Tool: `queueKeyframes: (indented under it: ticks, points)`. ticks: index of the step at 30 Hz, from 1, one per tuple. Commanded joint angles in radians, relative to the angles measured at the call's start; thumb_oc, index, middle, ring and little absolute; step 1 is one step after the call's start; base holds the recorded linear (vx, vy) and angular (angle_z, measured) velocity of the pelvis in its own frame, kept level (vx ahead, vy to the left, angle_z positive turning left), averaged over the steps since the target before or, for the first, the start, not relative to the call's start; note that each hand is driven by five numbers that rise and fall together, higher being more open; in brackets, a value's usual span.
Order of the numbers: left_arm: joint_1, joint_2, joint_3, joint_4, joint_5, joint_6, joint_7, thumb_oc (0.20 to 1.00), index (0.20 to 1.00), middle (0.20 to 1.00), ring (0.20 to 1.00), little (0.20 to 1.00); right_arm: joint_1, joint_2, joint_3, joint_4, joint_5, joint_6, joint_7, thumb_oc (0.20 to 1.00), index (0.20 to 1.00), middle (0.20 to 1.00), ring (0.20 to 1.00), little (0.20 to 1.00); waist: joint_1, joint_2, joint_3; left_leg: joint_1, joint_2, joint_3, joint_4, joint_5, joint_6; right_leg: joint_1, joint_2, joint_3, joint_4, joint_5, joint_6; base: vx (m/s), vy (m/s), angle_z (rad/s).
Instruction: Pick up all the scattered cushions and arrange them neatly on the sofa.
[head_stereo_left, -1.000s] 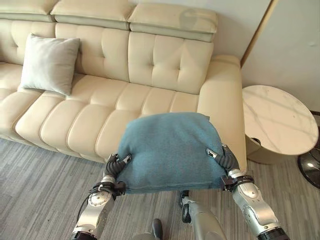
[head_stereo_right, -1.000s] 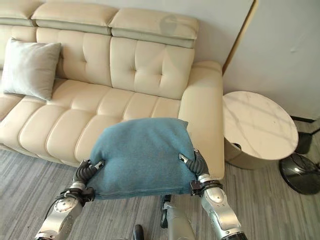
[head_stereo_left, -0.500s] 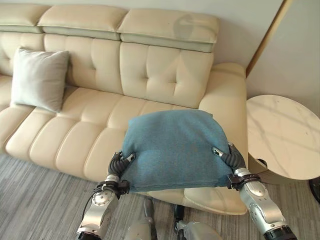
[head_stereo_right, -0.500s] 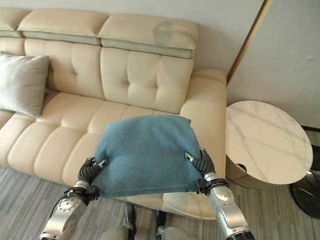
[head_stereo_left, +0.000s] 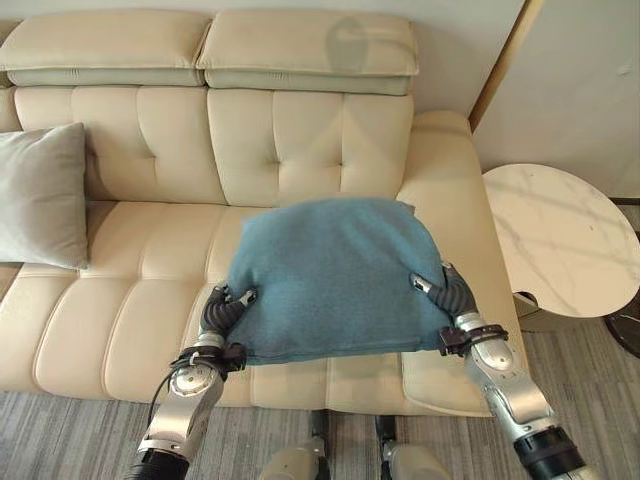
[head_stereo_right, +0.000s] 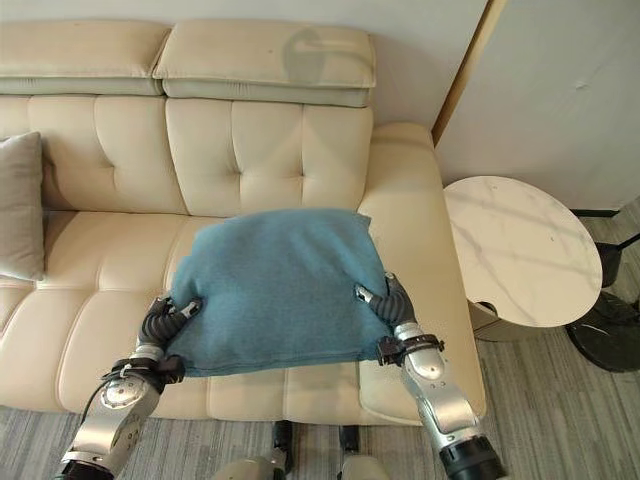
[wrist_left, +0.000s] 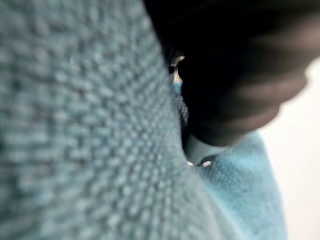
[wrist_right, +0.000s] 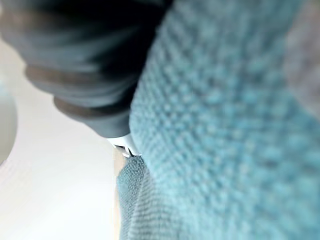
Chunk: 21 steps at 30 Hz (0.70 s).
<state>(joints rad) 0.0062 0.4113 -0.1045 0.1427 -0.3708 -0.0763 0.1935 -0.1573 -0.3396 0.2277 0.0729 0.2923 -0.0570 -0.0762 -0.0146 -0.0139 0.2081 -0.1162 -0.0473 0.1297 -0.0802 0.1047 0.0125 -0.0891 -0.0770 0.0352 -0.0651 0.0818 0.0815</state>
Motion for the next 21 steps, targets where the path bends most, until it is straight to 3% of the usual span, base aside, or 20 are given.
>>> queueKeyframes:
  ticks: [1,7,9,10,16,17,18,19,20,21]
  points:
    - [-0.111,0.019,0.01,-0.043,0.036,-0.129,0.046,0.2,0.2,0.2,0.2,0.2,-0.146,0.065,0.032,-0.054,-0.004,-0.119,-0.032,0.2,0.2,0.2,0.2,0.2,0.019,-0.021,-0.058,-0.02,0.022,0.013,0.022,-0.098,-0.027,-0.054,-0.024,-0.004,0.042,-0.043,0.054,-0.03,0.042,-0.11]
    - [-0.431,0.067,-0.053,0.08,0.054,-0.197,0.204,0.2,0.2,0.2,0.2,0.2,-0.474,0.123,0.095,0.042,-0.046,-0.166,-0.175,0.2,0.2,0.2,0.2,0.2,0.043,-0.012,-0.018,-0.111,0.012,0.019,0.024,-0.077,-0.027,-0.162,-0.028,-0.002,0.052,-0.013,0.058,-0.07,0.013,-0.09]
    - [-0.792,0.113,-0.158,0.259,0.066,-0.227,0.308,0.2,0.2,0.2,0.2,0.2,-0.807,0.077,0.127,0.215,-0.167,-0.159,-0.321,0.2,0.2,0.2,0.2,0.2,0.062,0.001,0.009,-0.177,0.013,0.001,0.009,-0.042,-0.048,-0.227,-0.033,-0.026,0.057,-0.008,0.06,-0.06,-0.042,0.08]
    - [-0.799,0.113,-0.159,0.263,0.065,-0.228,0.309,0.2,0.2,0.2,0.2,0.2,-0.813,0.076,0.125,0.218,-0.166,-0.16,-0.321,0.2,0.2,0.2,0.2,0.2,0.063,0.0,0.01,-0.183,0.013,0.002,0.009,-0.037,-0.048,-0.233,-0.033,-0.026,0.057,-0.004,0.06,-0.02,-0.041,0.15]
    - [-1.262,0.163,-0.294,0.561,0.067,-0.223,0.369,0.2,0.2,0.2,0.2,0.2,-1.255,-0.002,0.21,0.456,-0.238,-0.131,-0.466,0.2,0.2,0.2,0.2,0.2,0.085,0.017,0.072,-0.294,0.007,-0.041,0.007,-0.002,-0.07,-0.357,-0.035,-0.048,0.107,-0.019,0.064,-0.04,-0.03,0.15]
    - [-1.268,0.163,-0.295,0.565,0.066,-0.224,0.368,0.2,0.2,0.2,0.2,0.2,-1.26,-0.003,0.211,0.459,-0.238,-0.132,-0.466,0.2,0.2,0.2,0.2,0.2,0.085,0.017,0.073,-0.3,0.007,-0.04,0.006,0.004,-0.07,-0.363,-0.035,-0.048,0.107,-0.014,0.064,-0.03,-0.022,0.19]
    - [-1.323,0.174,-0.316,0.61,0.064,-0.216,0.372,0.366,0.366,0.366,0.366,0.366,-1.3,-0.003,0.223,0.496,-0.228,-0.134,-0.478,0.2,0.2,0.2,0.2,0.2,0.086,0.02,0.083,-0.316,0.007,-0.047,0.007,0.006,-0.072,-0.38,-0.035,-0.048,0.114,-0.019,0.065,-0.05,-0.015,0.18]
    - [-1.378,0.174,-0.328,0.662,0.056,-0.207,0.37,0.787,0.787,0.787,0.787,0.787,-1.34,-0.014,0.232,0.533,-0.217,-0.133,-0.486,0.288,0.288,0.288,0.288,0.288,0.087,0.023,0.091,-0.34,0.005,-0.053,0.007,0.017,-0.071,-0.408,-0.035,-0.046,0.119,-0.013,0.065,-0.04,-0.028,0.11]
    - [-1.429,0.18,-0.355,0.729,0.058,-0.195,0.363,1.0,1.0,1.0,1.0,1.0,-1.367,-0.025,0.247,0.583,-0.202,-0.137,-0.487,0.765,0.765,0.765,0.765,0.765,0.086,0.024,0.095,-0.357,0.003,-0.059,0.006,0.021,-0.072,-0.425,-0.034,-0.045,0.122,-0.013,0.065,-0.05,-0.033,0.07]
    - [-1.477,0.187,-0.377,0.769,0.079,-0.178,0.366,1.0,1.0,1.0,1.0,1.0,-1.385,-0.031,0.252,0.615,-0.18,-0.139,-0.485,1.0,1.0,1.0,1.0,1.0,0.085,0.028,0.106,-0.374,0.002,-0.064,0.006,0.026,-0.073,-0.442,-0.034,-0.043,0.124,-0.011,0.065,-0.01,-0.029,0.06]
